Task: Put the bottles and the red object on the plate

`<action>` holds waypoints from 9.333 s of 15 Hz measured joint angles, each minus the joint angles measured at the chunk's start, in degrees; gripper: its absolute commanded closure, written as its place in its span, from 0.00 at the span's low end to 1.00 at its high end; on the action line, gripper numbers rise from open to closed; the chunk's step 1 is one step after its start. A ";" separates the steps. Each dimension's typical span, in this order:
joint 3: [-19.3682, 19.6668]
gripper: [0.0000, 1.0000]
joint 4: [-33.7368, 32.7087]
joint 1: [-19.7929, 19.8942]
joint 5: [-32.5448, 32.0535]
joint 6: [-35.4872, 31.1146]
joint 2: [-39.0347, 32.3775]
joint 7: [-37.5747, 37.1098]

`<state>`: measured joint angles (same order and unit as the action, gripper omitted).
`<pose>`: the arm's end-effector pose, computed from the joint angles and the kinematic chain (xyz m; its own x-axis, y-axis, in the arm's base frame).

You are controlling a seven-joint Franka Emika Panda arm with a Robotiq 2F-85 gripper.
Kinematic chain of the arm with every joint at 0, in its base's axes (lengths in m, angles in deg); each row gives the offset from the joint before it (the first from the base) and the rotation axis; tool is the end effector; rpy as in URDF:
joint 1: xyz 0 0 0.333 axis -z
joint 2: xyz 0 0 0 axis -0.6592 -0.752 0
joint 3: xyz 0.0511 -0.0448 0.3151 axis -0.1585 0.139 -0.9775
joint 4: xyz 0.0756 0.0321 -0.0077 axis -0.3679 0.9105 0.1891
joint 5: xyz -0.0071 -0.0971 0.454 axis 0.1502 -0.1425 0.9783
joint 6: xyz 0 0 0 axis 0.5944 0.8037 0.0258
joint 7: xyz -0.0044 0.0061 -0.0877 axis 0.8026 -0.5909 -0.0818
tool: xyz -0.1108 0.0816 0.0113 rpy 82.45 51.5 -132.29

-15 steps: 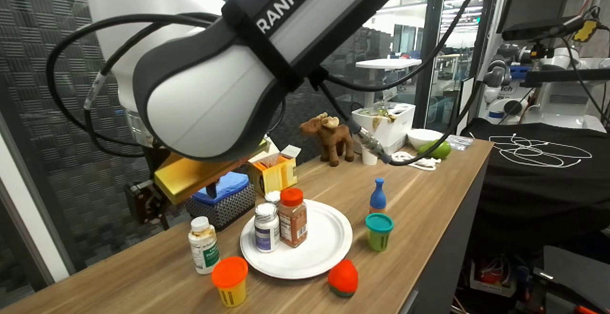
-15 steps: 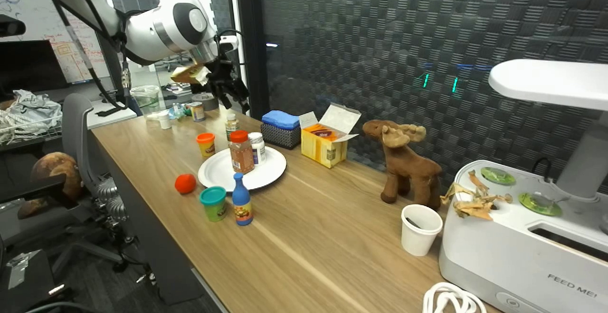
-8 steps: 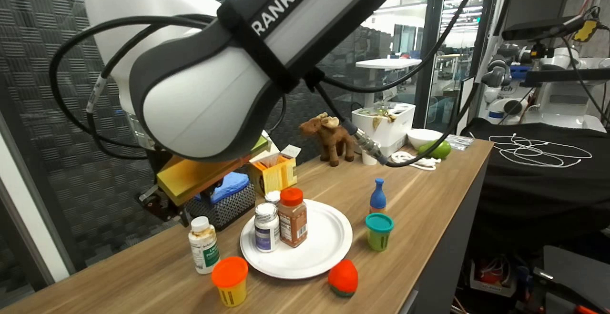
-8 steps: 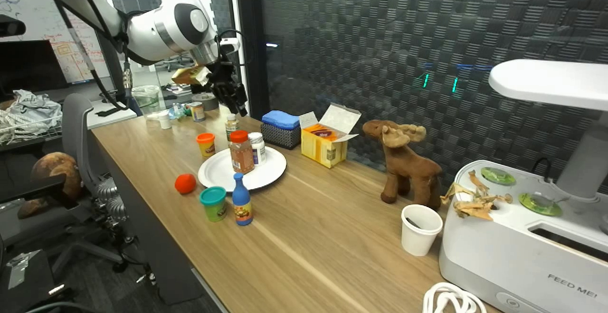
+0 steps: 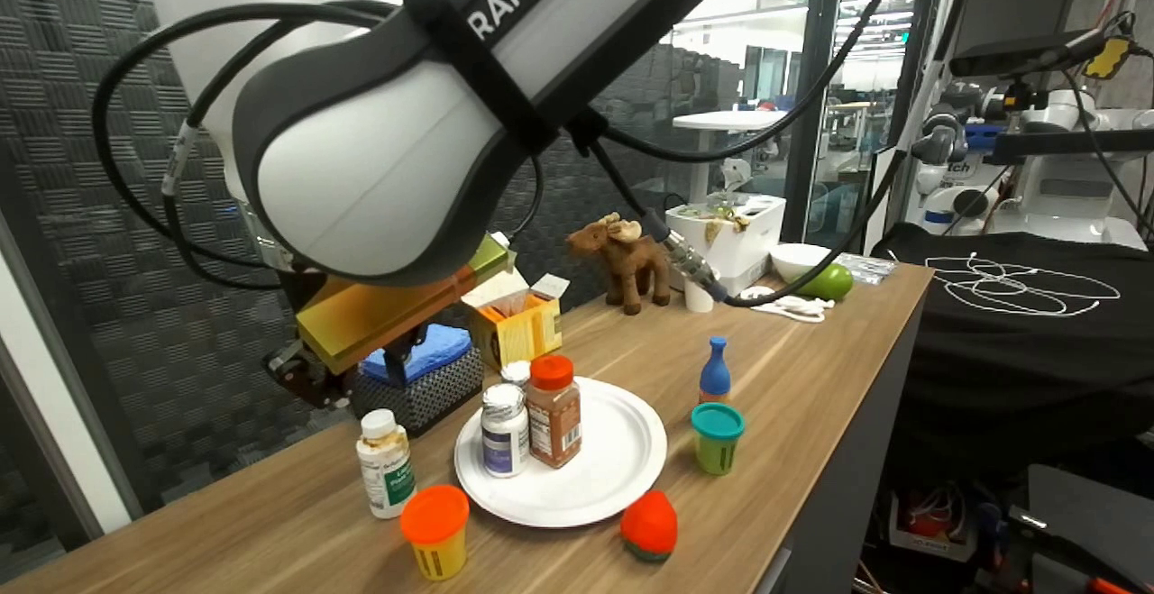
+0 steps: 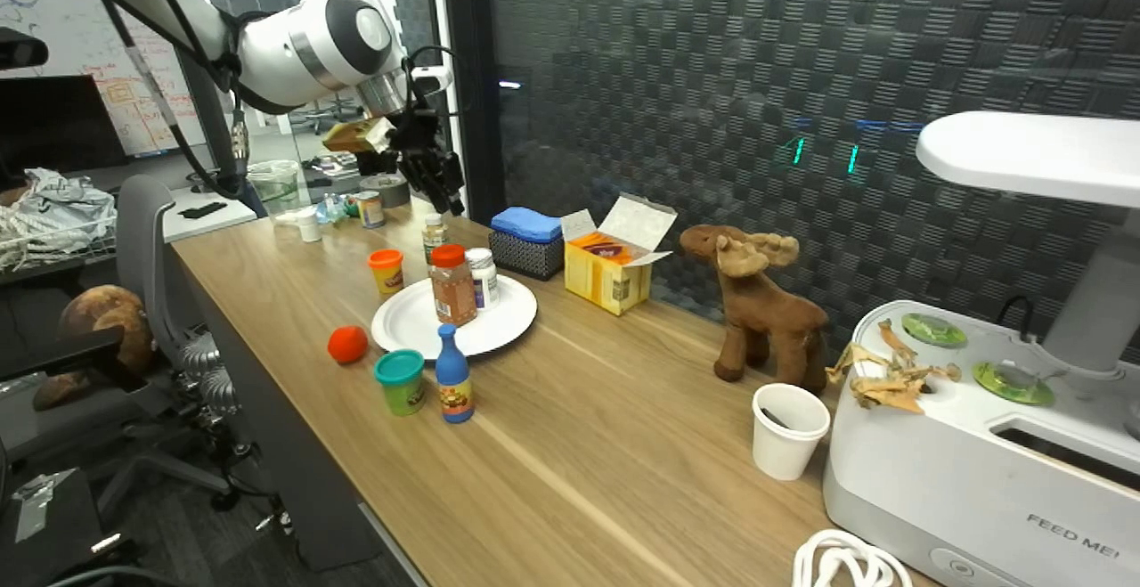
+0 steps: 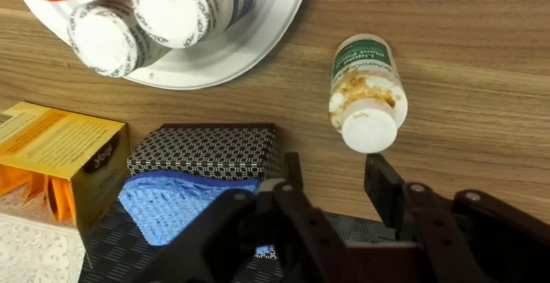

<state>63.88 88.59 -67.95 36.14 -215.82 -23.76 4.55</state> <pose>0.7144 0.3402 0.2385 0.9531 0.1233 0.2764 0.0693 -0.9779 0.1973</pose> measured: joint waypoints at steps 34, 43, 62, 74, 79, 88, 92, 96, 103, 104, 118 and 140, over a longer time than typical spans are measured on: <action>-1.59 0.93 -2.04 1.08 6.11 7.31 1.38 -1.57; 1.54 0.93 4.77 2.39 -3.45 3.36 17.21 -4.42; -0.15 0.93 26.20 14.35 -1.25 4.17 24.46 -5.87; -1.64 0.92 26.40 14.23 4.03 0.36 18.89 -10.23; -1.61 0.92 26.38 14.19 4.09 -2.02 17.21 -13.52; -1.13 0.45 26.22 14.00 4.08 -3.63 16.76 -16.03; -1.12 0.24 26.06 13.99 4.07 -4.24 16.70 -16.29; -0.12 0.00 26.56 13.82 -0.04 -6.09 18.71 -16.38; 1.54 0.01 35.43 16.67 -1.48 -6.32 32.64 -16.31; 1.22 0.00 37.61 17.24 -0.01 -6.32 34.85 -15.72; -6.79 0.00 58.66 22.23 7.83 -3.87 49.71 -6.29; -8.52 0.00 61.95 22.97 9.59 -15.82 41.68 -13.40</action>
<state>55.36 150.54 -44.97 45.74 -231.64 17.92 -8.85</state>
